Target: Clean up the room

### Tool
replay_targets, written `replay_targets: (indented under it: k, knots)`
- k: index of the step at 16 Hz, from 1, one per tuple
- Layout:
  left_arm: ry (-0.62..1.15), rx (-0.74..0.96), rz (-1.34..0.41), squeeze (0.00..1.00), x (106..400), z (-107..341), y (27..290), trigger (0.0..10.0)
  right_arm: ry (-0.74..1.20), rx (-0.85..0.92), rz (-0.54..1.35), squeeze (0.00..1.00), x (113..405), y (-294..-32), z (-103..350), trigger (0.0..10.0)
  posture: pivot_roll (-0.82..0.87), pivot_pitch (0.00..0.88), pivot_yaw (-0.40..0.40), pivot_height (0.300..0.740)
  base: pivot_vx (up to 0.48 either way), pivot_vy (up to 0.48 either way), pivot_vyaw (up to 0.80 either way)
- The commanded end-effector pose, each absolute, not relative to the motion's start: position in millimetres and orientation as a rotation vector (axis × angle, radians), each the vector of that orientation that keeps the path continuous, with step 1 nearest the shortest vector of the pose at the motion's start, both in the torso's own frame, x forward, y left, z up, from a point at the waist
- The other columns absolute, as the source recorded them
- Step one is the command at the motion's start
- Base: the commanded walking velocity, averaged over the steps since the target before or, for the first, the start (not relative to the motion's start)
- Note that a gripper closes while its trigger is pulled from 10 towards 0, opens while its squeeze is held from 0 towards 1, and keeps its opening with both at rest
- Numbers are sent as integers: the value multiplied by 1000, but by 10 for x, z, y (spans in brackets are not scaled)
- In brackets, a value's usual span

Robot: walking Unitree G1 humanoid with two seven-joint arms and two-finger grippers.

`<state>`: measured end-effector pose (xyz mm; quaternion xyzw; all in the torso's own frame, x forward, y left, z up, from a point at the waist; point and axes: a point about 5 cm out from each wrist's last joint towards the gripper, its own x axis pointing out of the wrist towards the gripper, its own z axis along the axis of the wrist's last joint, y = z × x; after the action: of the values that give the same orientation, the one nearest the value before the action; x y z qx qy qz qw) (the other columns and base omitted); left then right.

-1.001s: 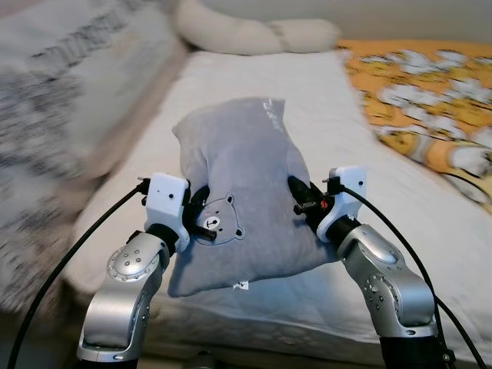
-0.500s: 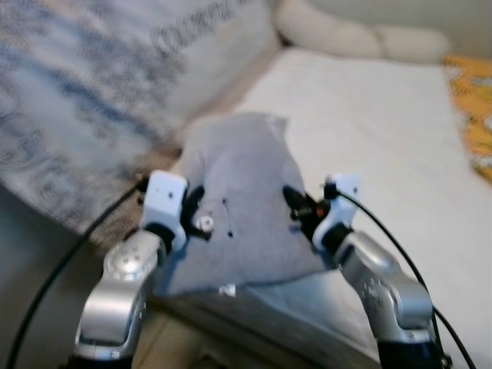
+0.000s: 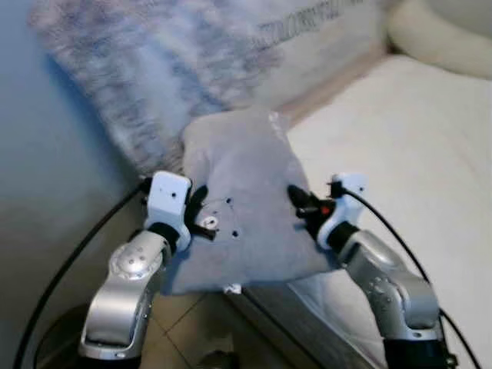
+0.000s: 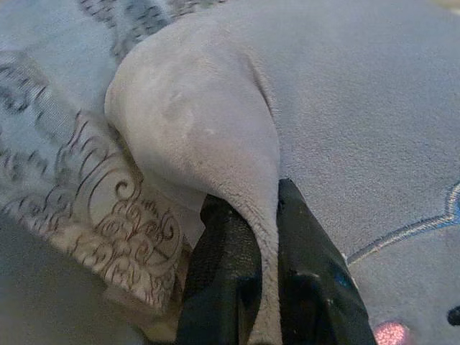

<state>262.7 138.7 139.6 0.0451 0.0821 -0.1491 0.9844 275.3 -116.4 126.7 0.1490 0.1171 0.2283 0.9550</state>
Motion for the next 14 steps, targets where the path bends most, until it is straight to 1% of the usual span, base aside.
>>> replay_targets:
  k: [1,9,14]
  knots:
    - [136,99,-266,0,2635,1455,1441,10000,194,263,530,0,2732,-1039,1370,10000,-64,0,42,740,0,0,800]
    - [114,140,-201,0,2585,1465,1612,10000,206,210,550,0,2694,-1081,1232,10000,-49,0,34,740,0,0,781]
    - [114,144,-243,0,2539,1458,1547,10000,222,188,596,0,2663,-1049,1169,10000,-40,0,33,740,0,0,764]
